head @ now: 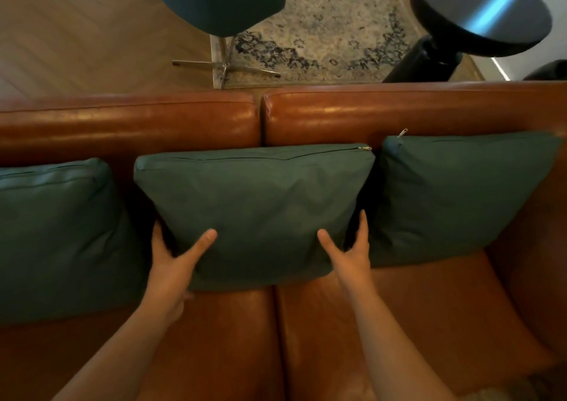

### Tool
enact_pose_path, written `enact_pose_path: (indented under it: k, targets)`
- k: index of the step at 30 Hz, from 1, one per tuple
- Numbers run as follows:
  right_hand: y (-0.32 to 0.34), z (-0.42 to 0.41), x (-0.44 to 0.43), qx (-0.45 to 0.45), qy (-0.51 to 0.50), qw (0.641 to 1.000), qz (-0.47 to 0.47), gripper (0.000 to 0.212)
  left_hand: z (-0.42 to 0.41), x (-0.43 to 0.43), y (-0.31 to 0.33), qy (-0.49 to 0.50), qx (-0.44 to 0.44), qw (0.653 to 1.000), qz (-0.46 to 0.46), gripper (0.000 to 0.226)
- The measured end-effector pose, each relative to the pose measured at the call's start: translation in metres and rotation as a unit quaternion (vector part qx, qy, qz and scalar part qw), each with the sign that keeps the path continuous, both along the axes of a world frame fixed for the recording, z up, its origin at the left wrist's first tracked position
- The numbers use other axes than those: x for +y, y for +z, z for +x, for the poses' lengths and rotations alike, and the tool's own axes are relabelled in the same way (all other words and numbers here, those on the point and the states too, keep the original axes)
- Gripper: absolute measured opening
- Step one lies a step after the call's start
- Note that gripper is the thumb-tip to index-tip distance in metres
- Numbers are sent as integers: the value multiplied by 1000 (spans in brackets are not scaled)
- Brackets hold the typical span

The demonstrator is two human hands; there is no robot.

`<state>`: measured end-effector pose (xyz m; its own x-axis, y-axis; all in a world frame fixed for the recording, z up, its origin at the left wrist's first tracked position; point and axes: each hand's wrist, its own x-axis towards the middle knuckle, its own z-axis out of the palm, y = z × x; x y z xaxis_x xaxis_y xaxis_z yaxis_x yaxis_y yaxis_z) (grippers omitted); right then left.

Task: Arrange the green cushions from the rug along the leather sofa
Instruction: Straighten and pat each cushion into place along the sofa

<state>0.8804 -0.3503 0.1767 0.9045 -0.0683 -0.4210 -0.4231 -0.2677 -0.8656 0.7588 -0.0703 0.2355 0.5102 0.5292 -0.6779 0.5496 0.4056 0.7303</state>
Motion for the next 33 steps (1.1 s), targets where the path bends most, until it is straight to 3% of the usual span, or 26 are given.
enact_pose_path:
  k: [2, 7, 11, 15, 20, 25, 29, 33]
  targets:
    - [-12, -13, 2, 7, 21, 1000, 8, 128, -4, -12, -11, -57, 25, 998, -8, 137]
    - [-30, 2, 18, 1, 55, 996, -66, 138, 22, -16, -32, -26, -11, 999, -22, 134]
    - [-23, 2, 9, 2, 64, 996, -62, 117, 15, -21, -30, -10, -3, 1000, -21, 129]
    - [-24, -27, 1, 59, 21, 998, -16, 139, -16, -31, -40, -2, 47, 998, -32, 156]
    - [-45, -32, 22, 88, 43, 995, -25, 133, -5, -50, -67, -8, 41, 998, -49, 151]
    - [-55, -29, 28, 78, 47, 994, -52, 150, 1, -51, -77, 0, 24, 999, -32, 148]
    - [-10, -39, 21, -12, 23, 992, -123, 139, -6, -49, -42, -1, 32, 985, 168, 155]
    - [37, -29, 41, -124, 57, 981, -135, 131, 19, -44, -7, -27, -35, 947, 319, 152]
